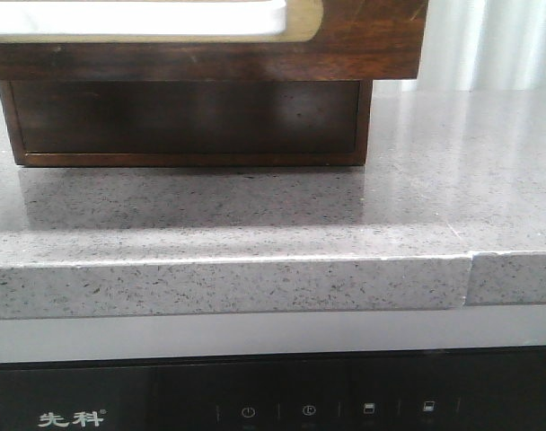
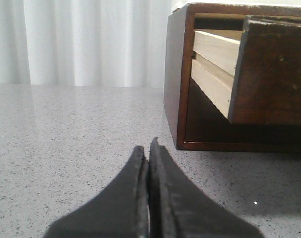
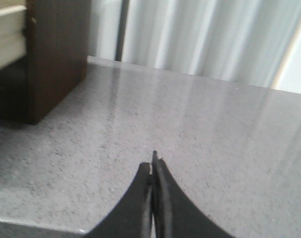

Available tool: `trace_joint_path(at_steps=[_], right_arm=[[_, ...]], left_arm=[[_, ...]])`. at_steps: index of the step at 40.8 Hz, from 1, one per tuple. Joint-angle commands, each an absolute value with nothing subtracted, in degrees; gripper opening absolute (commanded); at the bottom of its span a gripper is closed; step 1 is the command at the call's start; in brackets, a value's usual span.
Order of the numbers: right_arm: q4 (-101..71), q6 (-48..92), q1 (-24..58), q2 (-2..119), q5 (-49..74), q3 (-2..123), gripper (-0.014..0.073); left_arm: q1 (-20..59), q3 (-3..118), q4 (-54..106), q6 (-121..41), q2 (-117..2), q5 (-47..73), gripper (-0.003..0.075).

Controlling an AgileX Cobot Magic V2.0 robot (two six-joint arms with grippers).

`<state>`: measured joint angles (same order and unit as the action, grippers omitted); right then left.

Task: Put scissors in drawer with both arms

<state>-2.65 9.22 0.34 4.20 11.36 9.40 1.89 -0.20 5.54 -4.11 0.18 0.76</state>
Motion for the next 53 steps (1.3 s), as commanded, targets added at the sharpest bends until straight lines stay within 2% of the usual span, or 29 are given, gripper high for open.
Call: trace_joint_path(at_steps=[1, 9, 31, 41, 53], right_arm=[[-2.1, 9.3, -0.7, 2.0, 2.1, 6.2, -0.0069], [-2.1, 9.3, 0.1, -1.6, -3.8, -1.6, -0.0069], [-2.2, 9.2, 1.2, -1.6, -3.5, -1.6, -0.0069], [1.7, -4.4, 0.5, -1.6, -4.5, -1.6, -0.0069], [1.5, -5.0, -0.6, -1.6, -4.6, -1.6, -0.0069]], left_arm=[[2.0, -1.7, 5.6, -4.1, 1.2, -4.1, -0.0020], [2.0, -1.7, 5.6, -4.1, 1.2, -4.1, -0.0020], [2.0, -1.7, 5.6, -4.1, 1.2, -4.1, -0.0020], [2.0, -1.7, 5.6, -4.1, 1.2, -4.1, -0.0020], [2.0, -1.7, 5.6, -4.1, 1.2, -4.1, -0.0020]])
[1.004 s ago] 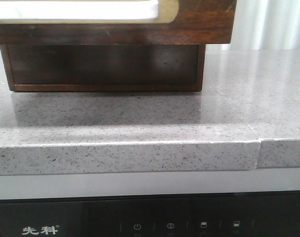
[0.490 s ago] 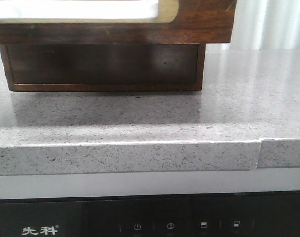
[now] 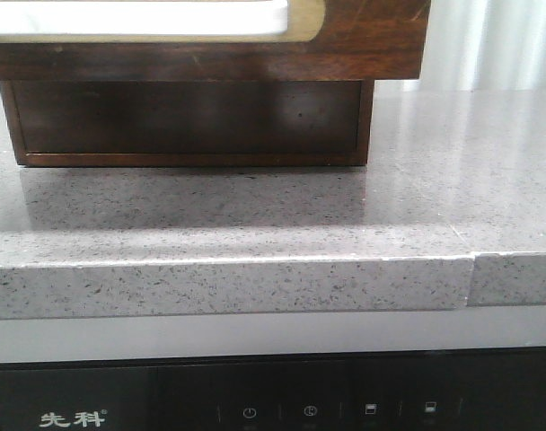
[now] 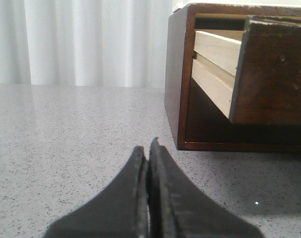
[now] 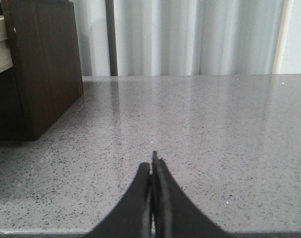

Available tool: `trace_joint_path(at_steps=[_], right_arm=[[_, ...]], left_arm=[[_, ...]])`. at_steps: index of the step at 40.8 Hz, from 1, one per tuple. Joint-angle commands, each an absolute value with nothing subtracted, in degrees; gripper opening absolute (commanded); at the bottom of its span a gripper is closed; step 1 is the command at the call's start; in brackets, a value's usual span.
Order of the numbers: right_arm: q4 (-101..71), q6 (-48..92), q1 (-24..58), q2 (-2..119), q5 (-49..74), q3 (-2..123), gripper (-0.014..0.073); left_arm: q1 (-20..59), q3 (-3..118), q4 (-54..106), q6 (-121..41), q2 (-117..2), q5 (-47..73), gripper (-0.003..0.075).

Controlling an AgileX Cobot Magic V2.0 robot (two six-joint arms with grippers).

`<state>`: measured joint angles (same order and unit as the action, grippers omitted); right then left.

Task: Put scissors in drawer with both arms

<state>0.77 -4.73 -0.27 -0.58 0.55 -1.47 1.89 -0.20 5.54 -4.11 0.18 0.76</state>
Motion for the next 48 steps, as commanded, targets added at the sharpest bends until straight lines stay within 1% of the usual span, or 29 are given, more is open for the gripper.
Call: trace_joint_path(at_steps=[1, 32, 48], right_arm=[[1.5, -5.0, -0.6, -1.6, -4.6, -1.6, -0.0069], [1.5, -5.0, -0.7, -1.6, -4.6, -1.6, -0.0069], [1.5, -5.0, 0.8, -1.6, -4.6, -1.6, -0.0069]], left_arm=[[2.0, -1.7, 5.6, -4.1, 1.2, -4.1, -0.0020], [2.0, -1.7, 5.6, -4.1, 1.2, -4.1, -0.0020], [2.0, -1.7, 5.6, -4.1, 1.2, -4.1, -0.0020]])
